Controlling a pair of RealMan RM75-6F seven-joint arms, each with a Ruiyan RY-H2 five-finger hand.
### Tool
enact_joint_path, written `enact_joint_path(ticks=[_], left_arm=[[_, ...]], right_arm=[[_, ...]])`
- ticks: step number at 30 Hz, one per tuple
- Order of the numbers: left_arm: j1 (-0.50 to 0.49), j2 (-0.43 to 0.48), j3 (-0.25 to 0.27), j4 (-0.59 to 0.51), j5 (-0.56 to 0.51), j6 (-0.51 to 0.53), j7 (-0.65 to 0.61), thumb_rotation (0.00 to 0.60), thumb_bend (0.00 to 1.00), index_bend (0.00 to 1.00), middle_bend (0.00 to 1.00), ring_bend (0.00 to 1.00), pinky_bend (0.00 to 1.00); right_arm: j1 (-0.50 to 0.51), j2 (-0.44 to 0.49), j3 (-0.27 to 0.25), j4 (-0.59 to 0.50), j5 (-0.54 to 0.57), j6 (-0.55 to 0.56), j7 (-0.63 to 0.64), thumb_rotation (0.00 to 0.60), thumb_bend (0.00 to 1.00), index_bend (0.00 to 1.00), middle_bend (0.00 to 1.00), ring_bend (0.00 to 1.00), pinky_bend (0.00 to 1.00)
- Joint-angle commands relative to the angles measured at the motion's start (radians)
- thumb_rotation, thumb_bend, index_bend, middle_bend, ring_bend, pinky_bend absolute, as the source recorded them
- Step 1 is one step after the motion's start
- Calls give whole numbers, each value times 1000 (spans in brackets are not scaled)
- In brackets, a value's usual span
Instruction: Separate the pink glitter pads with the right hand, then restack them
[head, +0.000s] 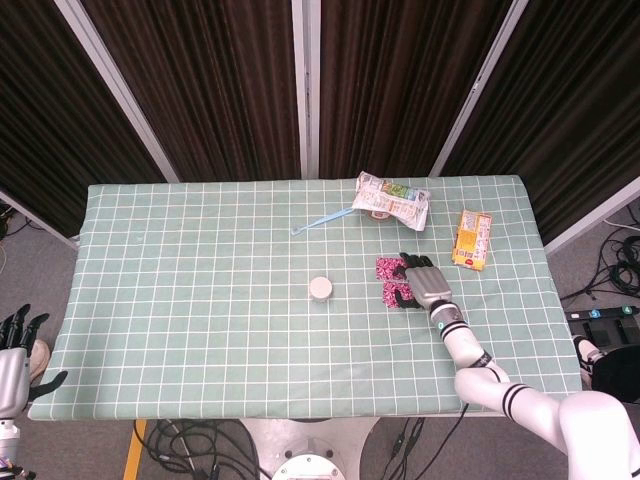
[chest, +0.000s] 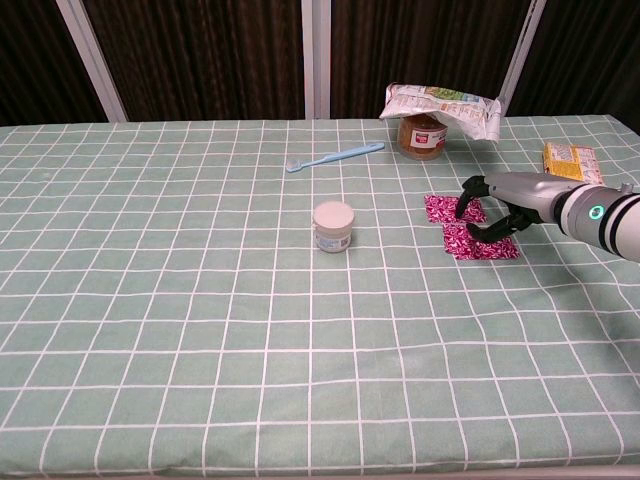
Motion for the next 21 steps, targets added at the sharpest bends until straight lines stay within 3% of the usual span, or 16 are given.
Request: enact_joint_path(ticks=[1, 6, 16, 21], left_arm=[[1, 0, 0, 1, -1, -1, -1, 600, 173, 225, 146, 106, 126], [5, -2, 0, 3, -3, 3, -4, 600, 173, 225, 146, 106, 126], [-2, -10, -1, 14, 12, 1, -13, 600, 173, 225, 146, 106, 126], [-1, -9, 0, 12, 20, 5, -13, 600, 173, 225, 146, 106, 126]], right_arm=[[25, -19, 14, 39, 20, -23, -9, 363, 462, 251, 0, 0, 0], [30, -8, 21, 34, 18, -12, -4, 362, 463, 252, 0, 0, 0], [-86, 162, -67, -264, -70, 127, -16, 363, 462, 251, 0, 0, 0], [-107, 172, -89, -299, -80, 148, -19, 367, 461, 250, 0, 0, 0]])
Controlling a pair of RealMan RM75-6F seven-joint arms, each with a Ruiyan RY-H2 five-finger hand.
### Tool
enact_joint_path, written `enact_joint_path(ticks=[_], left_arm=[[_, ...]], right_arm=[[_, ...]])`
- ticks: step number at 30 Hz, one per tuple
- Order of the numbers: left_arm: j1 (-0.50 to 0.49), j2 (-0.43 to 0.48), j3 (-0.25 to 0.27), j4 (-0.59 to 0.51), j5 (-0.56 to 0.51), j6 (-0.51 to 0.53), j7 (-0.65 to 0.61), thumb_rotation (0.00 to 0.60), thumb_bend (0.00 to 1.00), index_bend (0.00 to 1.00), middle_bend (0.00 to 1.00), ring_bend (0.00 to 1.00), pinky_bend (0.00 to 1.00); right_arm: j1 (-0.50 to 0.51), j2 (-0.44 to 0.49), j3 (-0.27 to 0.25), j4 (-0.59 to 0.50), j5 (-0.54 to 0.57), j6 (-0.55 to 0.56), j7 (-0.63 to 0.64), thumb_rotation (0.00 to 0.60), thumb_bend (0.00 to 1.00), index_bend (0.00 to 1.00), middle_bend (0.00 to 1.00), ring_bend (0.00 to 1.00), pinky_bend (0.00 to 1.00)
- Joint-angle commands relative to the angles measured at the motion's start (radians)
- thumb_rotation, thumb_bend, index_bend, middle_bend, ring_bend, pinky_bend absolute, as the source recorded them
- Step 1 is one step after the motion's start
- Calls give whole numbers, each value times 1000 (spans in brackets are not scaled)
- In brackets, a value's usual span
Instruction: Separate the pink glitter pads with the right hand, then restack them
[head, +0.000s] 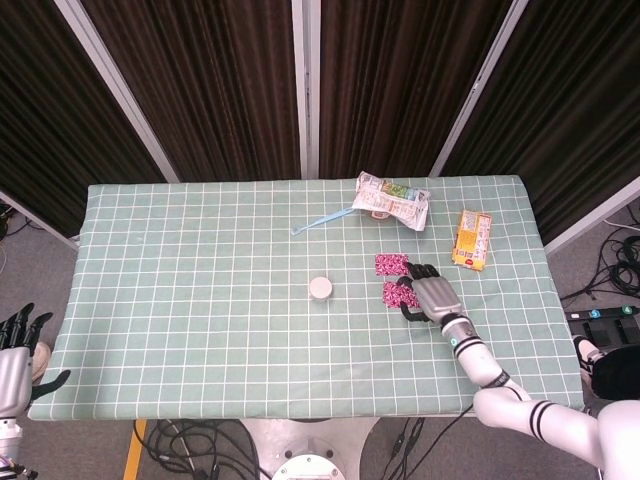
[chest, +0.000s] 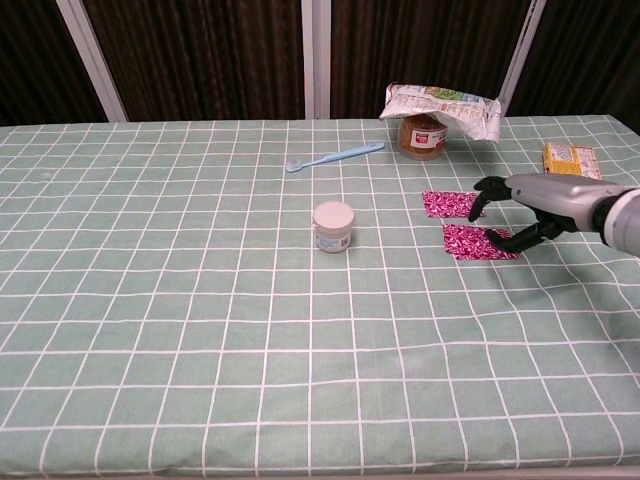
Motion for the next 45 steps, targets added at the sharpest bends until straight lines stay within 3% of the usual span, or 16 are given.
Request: enact_joint_path(ticks=[1, 15, 31, 39, 45], left_arm=[[1, 2, 0, -3, 1, 2, 1, 600, 173, 225, 146, 106, 126], [10, 1, 3, -3, -4, 6, -1, 600, 173, 225, 146, 106, 126], [2, -8, 0, 5, 7, 2, -6, 600, 173, 225, 146, 106, 126], [3, -9, 0, 5, 5, 1, -6, 600, 173, 225, 146, 106, 126], [6, -7, 1, 6, 3, 4, -8, 600, 173, 225, 146, 106, 126]], right_arm=[[-10, 1, -12, -7, -7, 7, -4, 365, 461, 250, 0, 0, 0], [-3, -38, -27, 54, 3, -20, -17, 365, 459, 250, 0, 0, 0], [-77, 48, -62, 58, 42, 11, -31, 365, 462, 250, 0, 0, 0], [-89, 78, -45, 8, 6, 44, 6, 362, 462, 251, 0, 0, 0], [-63, 40, -39, -2, -20, 25, 2, 361, 462, 250, 0, 0, 0]])
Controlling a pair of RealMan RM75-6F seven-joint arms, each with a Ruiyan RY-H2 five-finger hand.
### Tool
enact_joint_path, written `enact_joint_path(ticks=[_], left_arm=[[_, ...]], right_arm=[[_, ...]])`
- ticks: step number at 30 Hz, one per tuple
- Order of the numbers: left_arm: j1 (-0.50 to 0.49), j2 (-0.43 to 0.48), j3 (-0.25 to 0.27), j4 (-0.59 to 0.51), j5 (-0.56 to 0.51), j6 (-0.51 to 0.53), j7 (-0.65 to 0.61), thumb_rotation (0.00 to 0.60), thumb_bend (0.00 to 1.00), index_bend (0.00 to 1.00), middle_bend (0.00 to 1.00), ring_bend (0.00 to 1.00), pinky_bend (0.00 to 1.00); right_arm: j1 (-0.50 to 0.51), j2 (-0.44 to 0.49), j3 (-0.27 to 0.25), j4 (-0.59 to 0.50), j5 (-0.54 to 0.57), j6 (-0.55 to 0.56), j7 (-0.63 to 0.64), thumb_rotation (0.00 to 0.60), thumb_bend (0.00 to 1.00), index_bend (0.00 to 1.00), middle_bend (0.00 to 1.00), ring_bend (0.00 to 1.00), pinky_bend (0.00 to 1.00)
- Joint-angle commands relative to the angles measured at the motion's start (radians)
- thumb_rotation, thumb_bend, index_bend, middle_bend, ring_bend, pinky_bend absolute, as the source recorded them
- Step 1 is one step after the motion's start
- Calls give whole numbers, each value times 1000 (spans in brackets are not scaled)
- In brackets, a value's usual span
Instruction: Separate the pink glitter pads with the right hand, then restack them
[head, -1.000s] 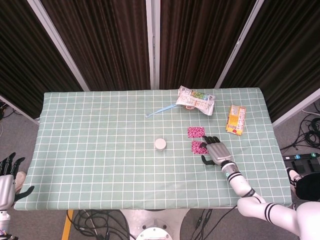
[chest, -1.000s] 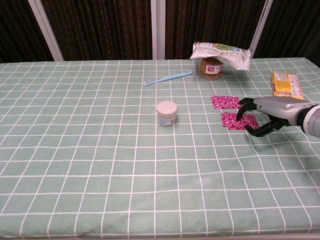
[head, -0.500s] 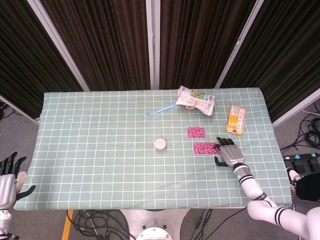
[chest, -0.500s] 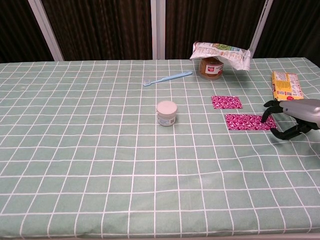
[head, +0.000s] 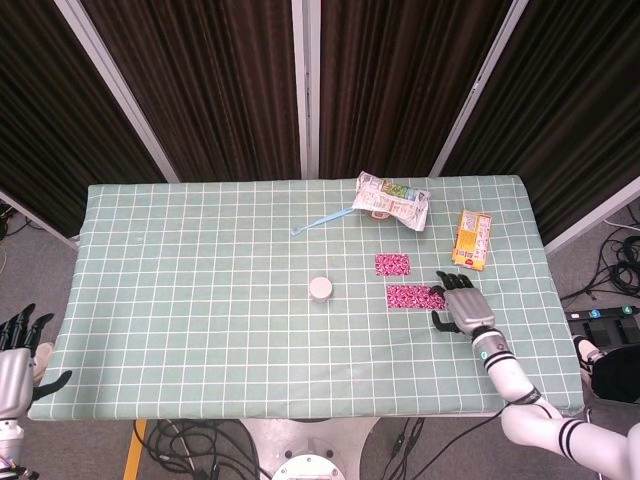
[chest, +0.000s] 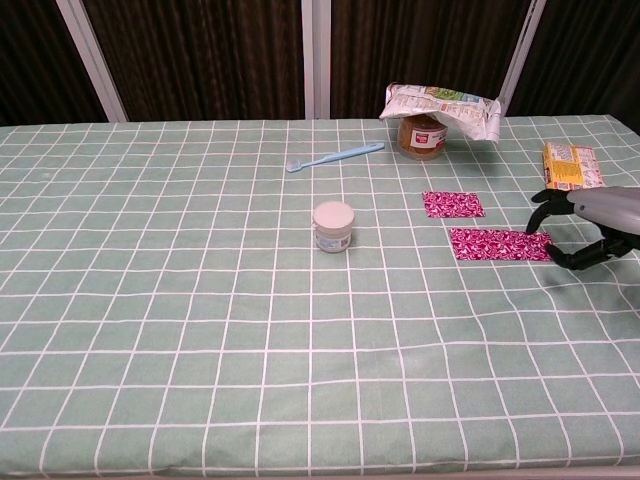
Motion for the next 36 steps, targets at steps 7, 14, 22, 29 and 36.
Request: enact_joint_path(ticks=[7, 14, 22, 29, 36], left_arm=[[7, 2, 3, 0, -3, 4, -3, 600, 173, 225, 146, 106, 126], [5, -1, 1, 3, -1, 3, -4, 600, 173, 225, 146, 106, 126], [4, -2, 0, 3, 0, 2, -1, 600, 173, 224, 146, 106, 126], [2, -1, -1, 0, 1, 2, 1, 600, 173, 225, 146, 106, 126], [9, -1, 4, 2, -2, 3, -2, 600, 173, 225, 146, 106, 126]], right_arm=[[27, -62, 4, 46, 7, -33, -22, 364, 460, 251, 0, 0, 0], [14, -47, -2, 63, 27, -34, -32, 363, 462, 250, 0, 0, 0], [-2, -16, 7, 47, 17, -16, -1, 363, 461, 250, 0, 0, 0], [5, 6, 27, 13, -22, -1, 41, 359, 461, 251, 3, 0, 0], [3, -25, 1, 50, -12, -35, 28, 363, 462, 251, 2, 0, 0]])
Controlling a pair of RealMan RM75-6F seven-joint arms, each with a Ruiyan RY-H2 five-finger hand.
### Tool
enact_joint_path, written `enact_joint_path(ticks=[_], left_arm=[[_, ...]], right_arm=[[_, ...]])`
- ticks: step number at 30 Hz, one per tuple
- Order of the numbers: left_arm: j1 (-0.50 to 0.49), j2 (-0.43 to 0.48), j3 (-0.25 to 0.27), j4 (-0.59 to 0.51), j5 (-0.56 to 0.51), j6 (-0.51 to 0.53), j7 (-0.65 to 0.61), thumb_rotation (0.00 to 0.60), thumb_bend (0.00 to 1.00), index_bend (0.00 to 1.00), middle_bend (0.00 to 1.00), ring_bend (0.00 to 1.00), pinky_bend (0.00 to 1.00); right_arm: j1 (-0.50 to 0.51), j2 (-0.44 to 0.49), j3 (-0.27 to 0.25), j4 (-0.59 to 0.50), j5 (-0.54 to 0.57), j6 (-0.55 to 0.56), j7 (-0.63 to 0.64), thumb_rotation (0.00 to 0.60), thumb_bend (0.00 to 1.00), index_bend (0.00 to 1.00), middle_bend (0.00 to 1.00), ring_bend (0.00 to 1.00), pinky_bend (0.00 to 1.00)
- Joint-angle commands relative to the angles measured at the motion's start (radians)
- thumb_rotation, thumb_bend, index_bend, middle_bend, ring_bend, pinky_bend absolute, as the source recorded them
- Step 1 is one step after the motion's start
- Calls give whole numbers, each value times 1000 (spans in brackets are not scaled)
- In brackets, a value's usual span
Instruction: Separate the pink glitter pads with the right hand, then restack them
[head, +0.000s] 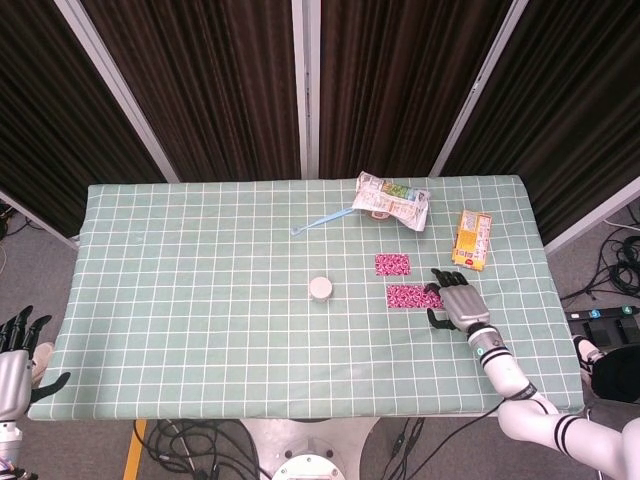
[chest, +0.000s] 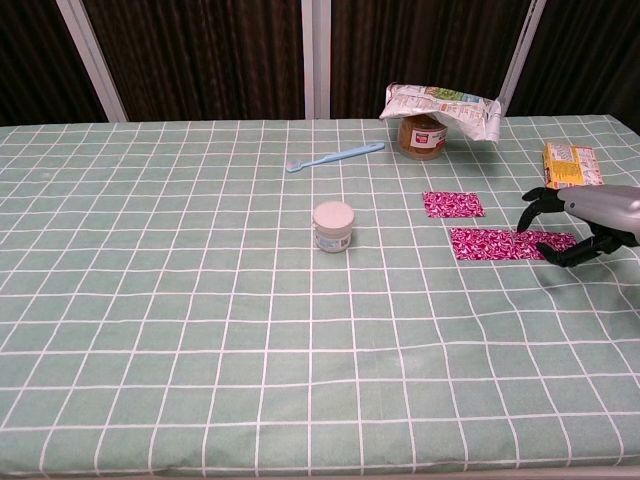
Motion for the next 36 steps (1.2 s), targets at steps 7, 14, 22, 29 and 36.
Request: enact_joint_path(ticks=[7, 14, 22, 29, 36], left_arm=[[0, -1, -1, 5, 4, 2, -4, 600, 172, 225, 146, 106, 126], [-3, -4, -2, 4, 3, -2, -1, 600, 173, 225, 146, 106, 126], [-7, -1, -5, -4, 7, -1, 4, 600, 173, 225, 146, 106, 126], [5, 0, 0, -5, -2, 6, 1, 600, 173, 225, 146, 106, 126], [5, 0, 0, 1, -1, 3, -5, 600, 173, 225, 146, 106, 126]], right_arm=[[-13, -27, -16, 56, 14, -17, -4, 362, 462, 251, 3, 0, 0], [-22, -11, -7, 48, 12, -5, 12, 364, 463, 250, 3, 0, 0], [13, -27, 56, 17, -18, 42, 34, 378, 168, 265, 13, 0, 0], [54, -110, 73, 84, 32, 22, -47, 494, 120, 323, 31, 0, 0], [60, -152, 72, 127, 57, 11, -68, 513, 120, 345, 36, 0, 0]])
